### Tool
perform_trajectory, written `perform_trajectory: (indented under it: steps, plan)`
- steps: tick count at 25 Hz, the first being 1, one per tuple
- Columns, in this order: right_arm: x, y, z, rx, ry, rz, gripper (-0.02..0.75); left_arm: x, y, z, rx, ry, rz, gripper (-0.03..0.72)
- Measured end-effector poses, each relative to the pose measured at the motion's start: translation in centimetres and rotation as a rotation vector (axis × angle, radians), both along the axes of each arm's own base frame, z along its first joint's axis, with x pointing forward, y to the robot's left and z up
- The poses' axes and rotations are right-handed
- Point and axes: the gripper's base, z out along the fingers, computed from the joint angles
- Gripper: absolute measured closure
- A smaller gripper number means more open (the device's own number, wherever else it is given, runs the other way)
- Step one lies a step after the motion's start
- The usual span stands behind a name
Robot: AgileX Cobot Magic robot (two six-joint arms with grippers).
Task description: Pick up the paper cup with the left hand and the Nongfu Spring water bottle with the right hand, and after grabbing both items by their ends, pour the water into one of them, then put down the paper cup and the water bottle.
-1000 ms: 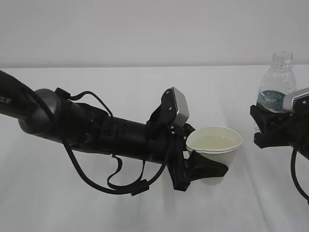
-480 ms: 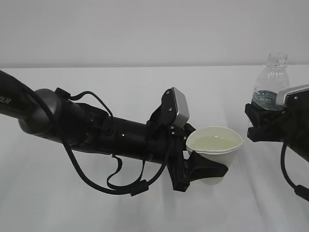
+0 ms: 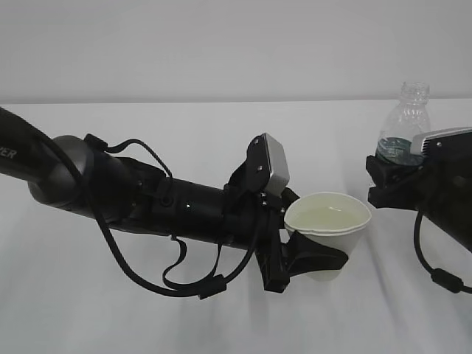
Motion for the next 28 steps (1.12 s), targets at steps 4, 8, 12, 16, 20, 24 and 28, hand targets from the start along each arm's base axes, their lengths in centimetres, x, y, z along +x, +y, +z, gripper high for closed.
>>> perform_trajectory:
  steps: [4,8,12,16,20,24,28]
  plan:
    - [0.8,0.1,-0.6,0.000,0.001,0.000,0.309,0.1,0.0,0.0,-0.004,-0.008,0.008,0.268]
    - [1.4,0.1,-1.4,0.001,0.015,-0.001,0.309,0.2,0.0,0.0,0.006,-0.017,0.016,0.268]
    - [1.9,0.1,-2.1,0.000,0.024,-0.002,0.309,0.2,0.0,-0.1,0.011,-0.022,0.020,0.268]
    - [2.3,0.1,-2.6,0.017,0.034,-0.007,0.309,0.2,0.0,-0.1,0.011,-0.022,0.020,0.268]
    - [2.8,0.2,-2.6,0.018,0.024,-0.009,0.321,0.2,0.0,-0.1,0.012,-0.024,0.020,0.268]
    - [3.0,0.2,-2.5,0.019,0.017,-0.010,0.328,0.2,0.0,-0.1,0.012,-0.024,0.020,0.268]
    - [3.0,0.2,-2.5,0.019,0.017,-0.010,0.328,0.2,0.0,-0.1,0.012,-0.024,0.020,0.268]
